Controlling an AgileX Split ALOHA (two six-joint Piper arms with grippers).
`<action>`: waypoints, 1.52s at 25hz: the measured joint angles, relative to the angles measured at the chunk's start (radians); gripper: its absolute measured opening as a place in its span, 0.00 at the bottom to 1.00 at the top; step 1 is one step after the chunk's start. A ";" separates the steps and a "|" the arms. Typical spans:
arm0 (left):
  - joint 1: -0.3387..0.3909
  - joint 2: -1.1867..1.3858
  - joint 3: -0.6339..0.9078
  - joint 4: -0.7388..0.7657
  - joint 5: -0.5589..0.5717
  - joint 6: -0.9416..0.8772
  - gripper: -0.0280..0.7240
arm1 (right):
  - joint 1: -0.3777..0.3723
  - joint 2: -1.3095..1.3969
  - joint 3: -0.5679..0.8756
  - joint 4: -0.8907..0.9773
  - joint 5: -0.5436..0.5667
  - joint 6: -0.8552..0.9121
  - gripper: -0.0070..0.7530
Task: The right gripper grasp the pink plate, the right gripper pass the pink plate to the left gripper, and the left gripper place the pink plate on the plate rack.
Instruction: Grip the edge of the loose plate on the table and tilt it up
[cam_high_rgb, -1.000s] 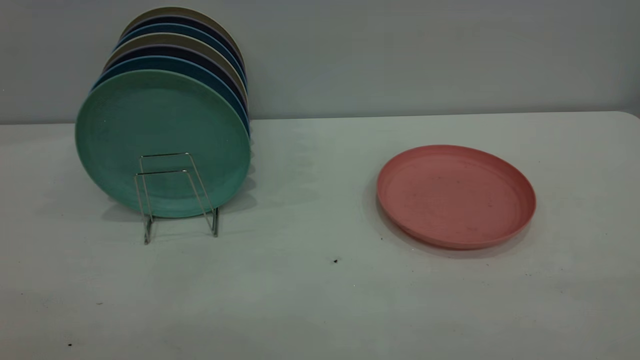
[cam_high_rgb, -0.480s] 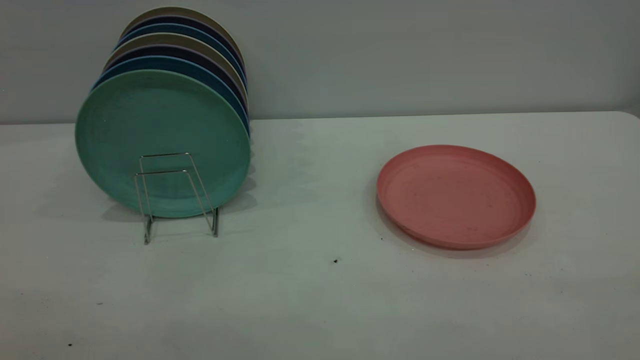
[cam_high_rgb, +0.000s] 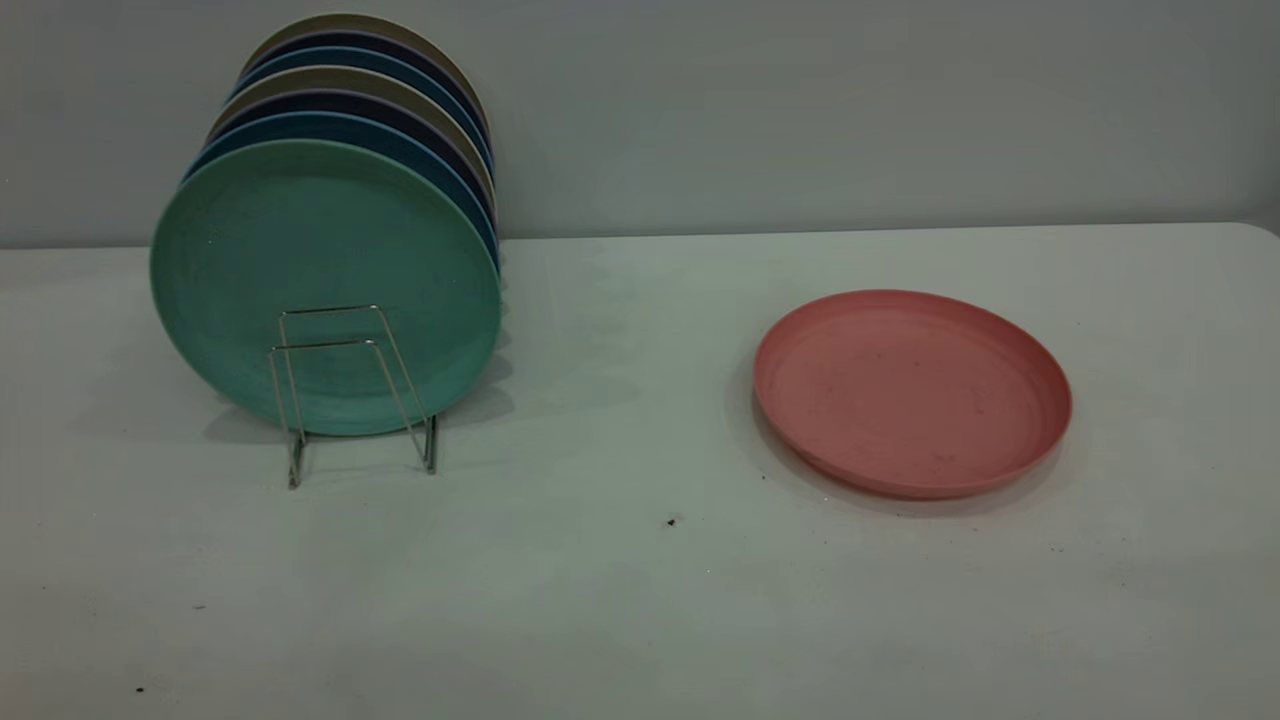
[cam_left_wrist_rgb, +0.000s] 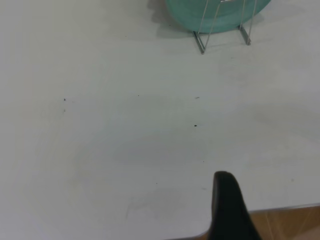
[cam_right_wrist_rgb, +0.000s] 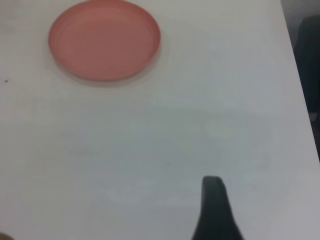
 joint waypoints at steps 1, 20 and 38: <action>0.000 0.000 0.000 0.000 0.000 0.000 0.66 | 0.000 0.000 0.000 0.000 0.000 0.000 0.71; 0.000 0.507 -0.048 -0.092 -0.401 0.010 0.66 | 0.000 0.503 -0.062 0.256 -0.367 -0.211 0.64; 0.000 1.029 -0.110 -0.664 -0.607 0.538 0.66 | 0.000 1.377 -0.210 1.134 -0.570 -1.077 0.62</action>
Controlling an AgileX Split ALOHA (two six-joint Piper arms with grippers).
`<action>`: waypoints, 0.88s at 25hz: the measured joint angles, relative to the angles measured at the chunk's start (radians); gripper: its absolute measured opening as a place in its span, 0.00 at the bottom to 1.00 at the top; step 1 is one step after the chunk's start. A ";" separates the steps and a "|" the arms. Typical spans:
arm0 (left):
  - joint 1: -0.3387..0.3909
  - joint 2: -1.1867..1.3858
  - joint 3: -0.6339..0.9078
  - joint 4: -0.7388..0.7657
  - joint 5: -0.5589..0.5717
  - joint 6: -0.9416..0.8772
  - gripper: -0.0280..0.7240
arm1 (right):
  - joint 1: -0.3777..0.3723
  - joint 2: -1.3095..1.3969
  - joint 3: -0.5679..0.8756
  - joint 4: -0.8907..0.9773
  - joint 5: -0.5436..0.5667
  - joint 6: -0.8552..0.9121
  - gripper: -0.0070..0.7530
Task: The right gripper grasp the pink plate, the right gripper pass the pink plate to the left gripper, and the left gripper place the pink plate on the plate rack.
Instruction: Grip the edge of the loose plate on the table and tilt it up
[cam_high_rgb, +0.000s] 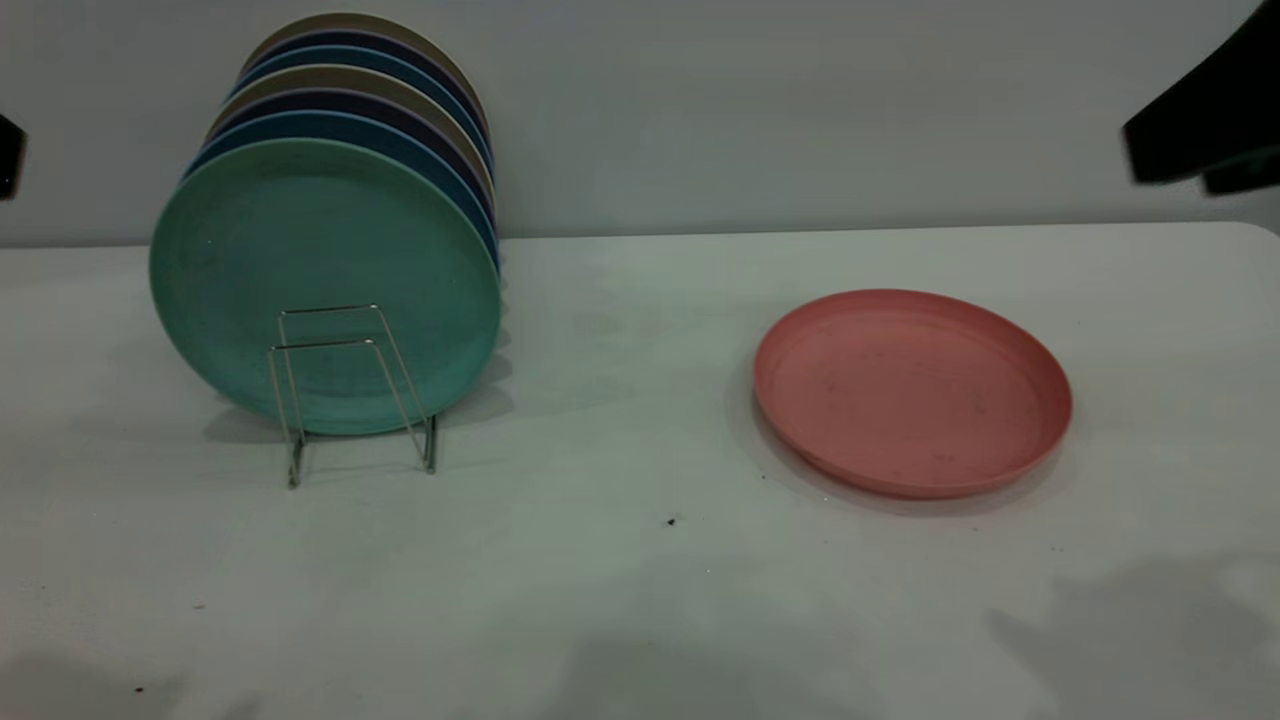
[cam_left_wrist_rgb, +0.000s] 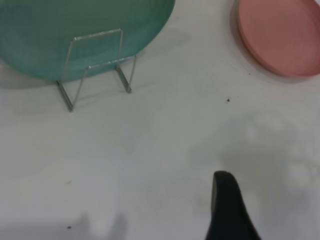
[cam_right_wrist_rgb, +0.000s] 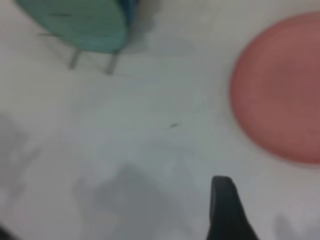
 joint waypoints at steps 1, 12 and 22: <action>0.000 0.010 0.000 -0.007 -0.002 0.001 0.66 | 0.000 0.047 -0.014 0.017 -0.025 -0.016 0.62; 0.000 0.016 0.000 -0.014 -0.022 0.008 0.66 | -0.107 0.543 -0.307 0.049 0.016 -0.045 0.58; 0.000 0.016 0.000 -0.014 -0.022 0.009 0.66 | -0.172 0.814 -0.493 0.063 0.055 -0.018 0.56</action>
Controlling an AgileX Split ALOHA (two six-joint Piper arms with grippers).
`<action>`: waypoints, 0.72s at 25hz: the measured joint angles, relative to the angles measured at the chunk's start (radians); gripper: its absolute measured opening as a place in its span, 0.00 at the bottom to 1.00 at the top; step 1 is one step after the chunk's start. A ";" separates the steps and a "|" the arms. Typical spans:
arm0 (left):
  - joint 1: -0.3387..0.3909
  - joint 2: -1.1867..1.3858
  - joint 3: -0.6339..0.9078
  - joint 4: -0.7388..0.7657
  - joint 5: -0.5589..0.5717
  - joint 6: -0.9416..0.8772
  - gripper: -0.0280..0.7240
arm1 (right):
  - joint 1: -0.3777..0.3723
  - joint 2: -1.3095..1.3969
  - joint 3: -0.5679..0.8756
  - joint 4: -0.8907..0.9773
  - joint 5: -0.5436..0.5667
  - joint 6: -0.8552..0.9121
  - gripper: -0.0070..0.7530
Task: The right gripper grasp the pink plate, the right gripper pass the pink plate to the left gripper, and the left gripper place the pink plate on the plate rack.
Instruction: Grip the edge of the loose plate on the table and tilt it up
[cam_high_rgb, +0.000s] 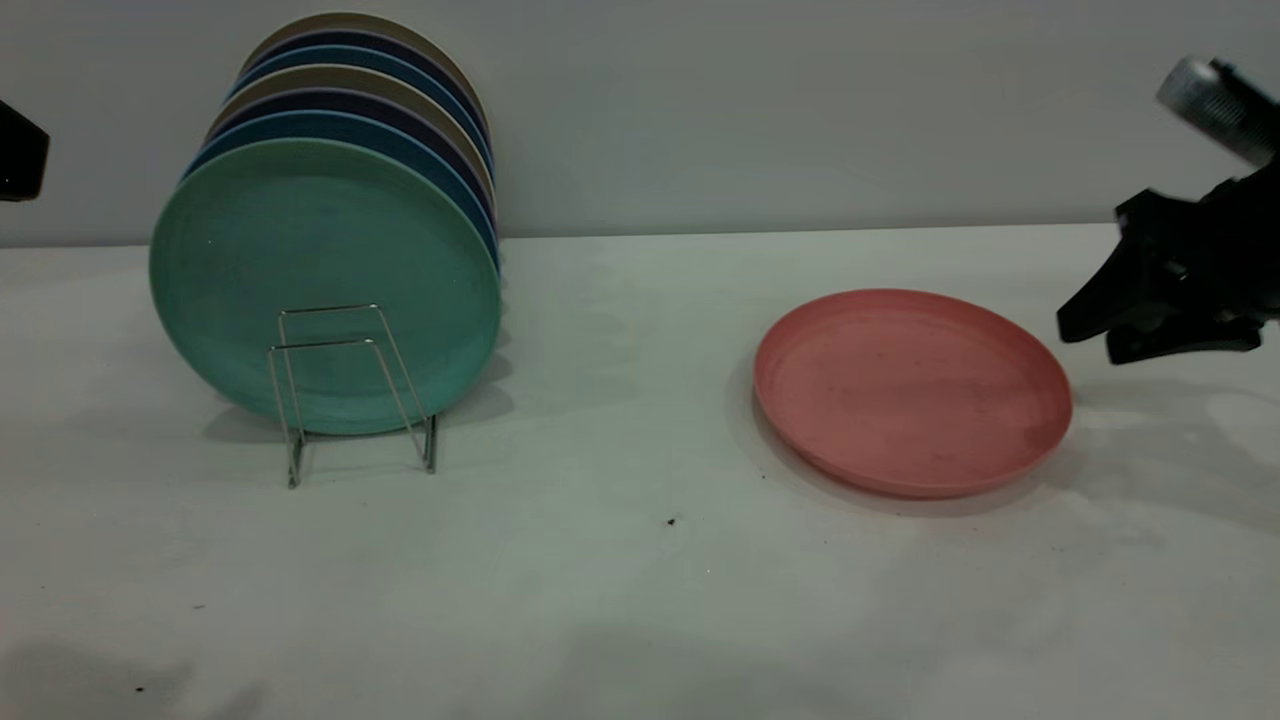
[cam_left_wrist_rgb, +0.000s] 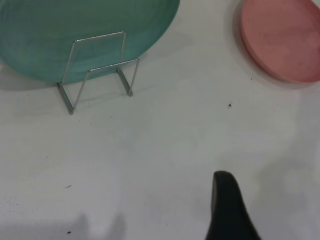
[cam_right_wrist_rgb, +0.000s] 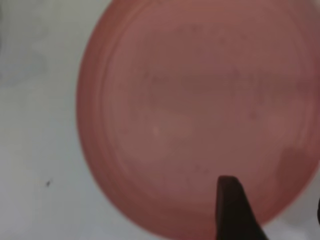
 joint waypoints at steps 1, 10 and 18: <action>0.000 0.000 0.000 0.000 0.000 0.000 0.66 | 0.000 0.023 -0.016 0.002 0.001 0.001 0.55; 0.000 0.000 0.000 -0.001 0.000 0.000 0.66 | 0.000 0.127 -0.088 0.007 -0.026 0.020 0.55; 0.000 0.000 0.000 -0.001 0.001 0.002 0.66 | 0.019 0.185 -0.103 0.062 -0.033 0.022 0.55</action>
